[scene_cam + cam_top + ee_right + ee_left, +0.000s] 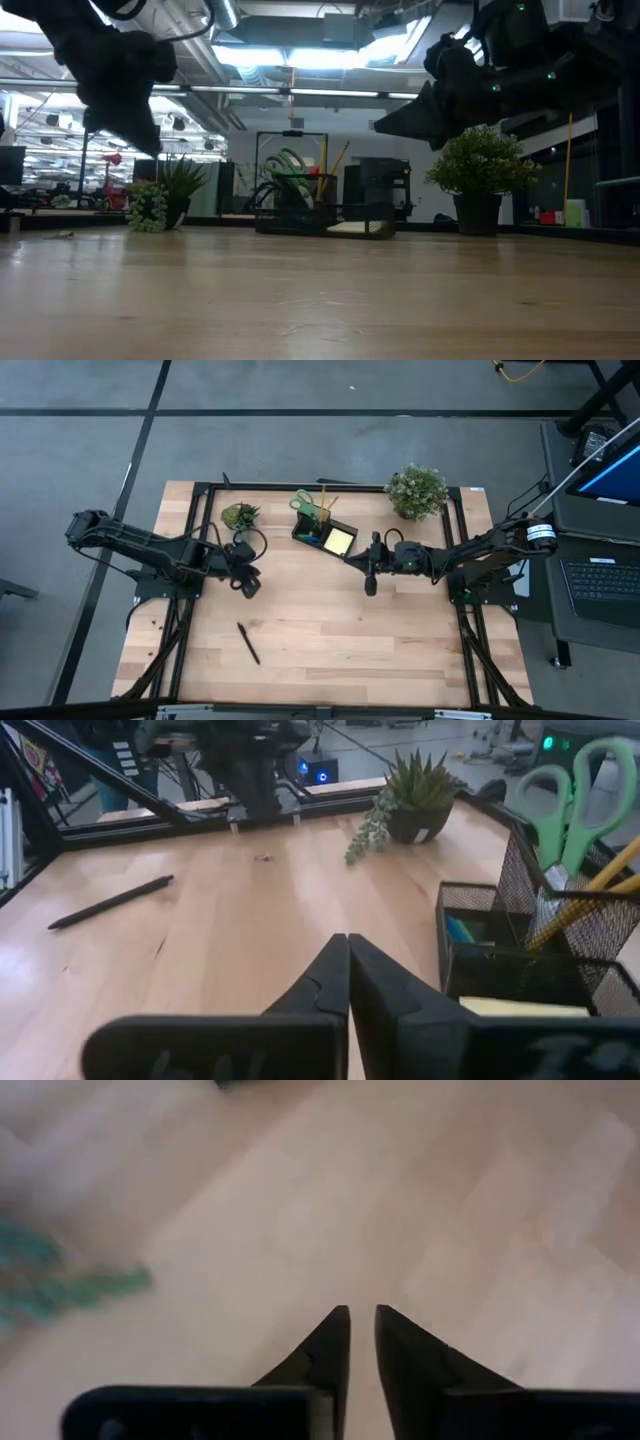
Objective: Pick and place office supplies into organizer
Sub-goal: Put the binder clip into the desk organizer
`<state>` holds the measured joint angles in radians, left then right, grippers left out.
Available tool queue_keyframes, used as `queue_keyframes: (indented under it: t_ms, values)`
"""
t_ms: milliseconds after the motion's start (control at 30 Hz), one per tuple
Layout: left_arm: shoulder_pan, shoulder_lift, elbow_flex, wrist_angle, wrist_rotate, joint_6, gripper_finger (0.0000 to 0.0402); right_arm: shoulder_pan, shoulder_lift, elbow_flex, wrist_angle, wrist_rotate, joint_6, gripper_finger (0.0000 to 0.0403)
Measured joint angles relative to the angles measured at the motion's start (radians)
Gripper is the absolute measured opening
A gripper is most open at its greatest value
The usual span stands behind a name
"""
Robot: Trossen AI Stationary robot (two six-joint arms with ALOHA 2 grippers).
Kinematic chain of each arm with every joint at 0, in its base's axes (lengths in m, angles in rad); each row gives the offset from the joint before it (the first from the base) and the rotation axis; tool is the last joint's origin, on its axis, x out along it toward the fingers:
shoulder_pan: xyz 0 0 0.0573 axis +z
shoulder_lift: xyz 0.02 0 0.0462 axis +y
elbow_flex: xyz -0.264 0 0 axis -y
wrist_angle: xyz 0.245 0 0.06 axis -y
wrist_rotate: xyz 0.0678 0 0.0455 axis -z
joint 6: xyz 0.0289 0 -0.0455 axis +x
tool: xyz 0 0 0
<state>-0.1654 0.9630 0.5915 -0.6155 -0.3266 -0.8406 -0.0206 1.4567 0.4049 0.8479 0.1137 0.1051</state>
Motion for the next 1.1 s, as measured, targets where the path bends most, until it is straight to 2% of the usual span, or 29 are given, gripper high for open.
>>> queue_keyframes:
  t_ms: [133, 267, 333, 467, 533, 867, 1100]
  values:
    - [0.0, 0.0, 0.0, -0.072, 0.09, -0.117, 0.0074, 0.0, 0.0, 0.0, -0.017, -0.001, 0.043, 0.0009]
    - [0.0, 0.0, 0.0, -0.199, 0.122, -0.279, 0.0091, 0.0, 0.0, 0.0, -0.017, -0.039, 0.051, 0.0009]
    - [0.0, 0.0, 0.0, -0.25, 0.117, -0.313, 0.0094, 0.0, 0.0, 0.0, -0.017, -0.074, 0.051, 0.0009]
    - [0.007, 0.0, 0.0, -0.305, 0.076, -0.3, 0.0096, 0.0, 0.0, 0.0, -0.021, -0.145, 0.048, 0.0009]
    - [0.018, 0.0, 0.0, -0.306, 0.087, -0.277, 0.01, 0.0, 0.0, 0.0, -0.021, -0.161, 0.047, 0.0009]
    - [0.037, 0.0, 0.0, -0.305, 0.118, -0.307, 0.0153, 0.0, 0.0, 0.0, -0.023, -0.163, 0.046, 0.001]
    - [0.023, 0.006, 0.0, -0.304, 0.066, -0.292, 0.0182, 0.0, 0.0, 0.0, -0.064, -0.162, 0.044, 0.001]
